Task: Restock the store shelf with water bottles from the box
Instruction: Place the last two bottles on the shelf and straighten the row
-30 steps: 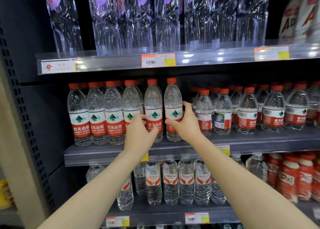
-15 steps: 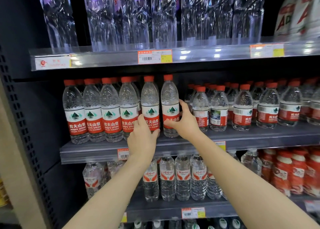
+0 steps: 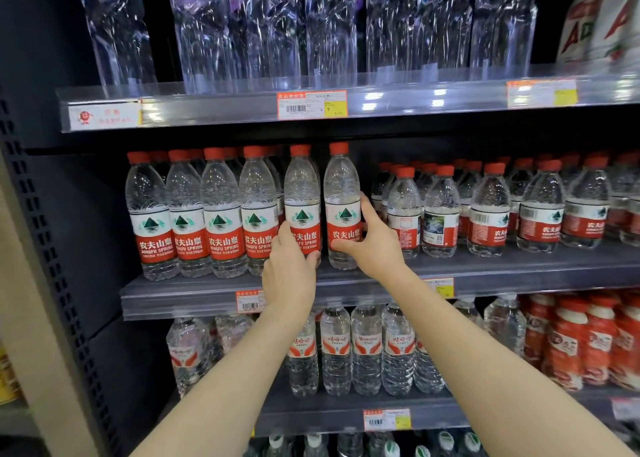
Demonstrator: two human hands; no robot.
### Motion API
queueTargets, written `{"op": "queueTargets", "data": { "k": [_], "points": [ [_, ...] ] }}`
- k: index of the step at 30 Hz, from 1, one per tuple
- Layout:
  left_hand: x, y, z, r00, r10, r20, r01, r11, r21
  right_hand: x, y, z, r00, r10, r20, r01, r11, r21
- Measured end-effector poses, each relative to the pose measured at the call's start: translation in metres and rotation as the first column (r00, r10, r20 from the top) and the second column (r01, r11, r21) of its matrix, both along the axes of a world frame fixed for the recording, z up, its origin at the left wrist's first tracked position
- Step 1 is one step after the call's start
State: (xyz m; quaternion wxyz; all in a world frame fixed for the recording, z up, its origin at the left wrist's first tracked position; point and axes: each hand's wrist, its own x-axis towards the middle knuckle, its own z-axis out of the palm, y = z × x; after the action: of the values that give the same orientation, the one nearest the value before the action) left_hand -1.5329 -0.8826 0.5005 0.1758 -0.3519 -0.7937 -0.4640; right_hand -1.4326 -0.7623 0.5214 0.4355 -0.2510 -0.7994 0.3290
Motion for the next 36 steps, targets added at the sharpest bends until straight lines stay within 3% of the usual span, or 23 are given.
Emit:
{"op": "queueTargets", "data": {
  "k": [31,36],
  "points": [
    [-0.002,-0.001,-0.004,0.999,-0.001,-0.053,-0.002,0.999,-0.054,0.001,-0.011,-0.005,0.999,-0.05,0.013,0.05,0.999,0.017],
    [-0.003,-0.003,-0.004,0.998,0.002,-0.061,-0.006,0.998,-0.061,0.004,-0.008,-0.005,0.993,-0.038,0.11,0.036,0.999,0.02]
  ]
}}
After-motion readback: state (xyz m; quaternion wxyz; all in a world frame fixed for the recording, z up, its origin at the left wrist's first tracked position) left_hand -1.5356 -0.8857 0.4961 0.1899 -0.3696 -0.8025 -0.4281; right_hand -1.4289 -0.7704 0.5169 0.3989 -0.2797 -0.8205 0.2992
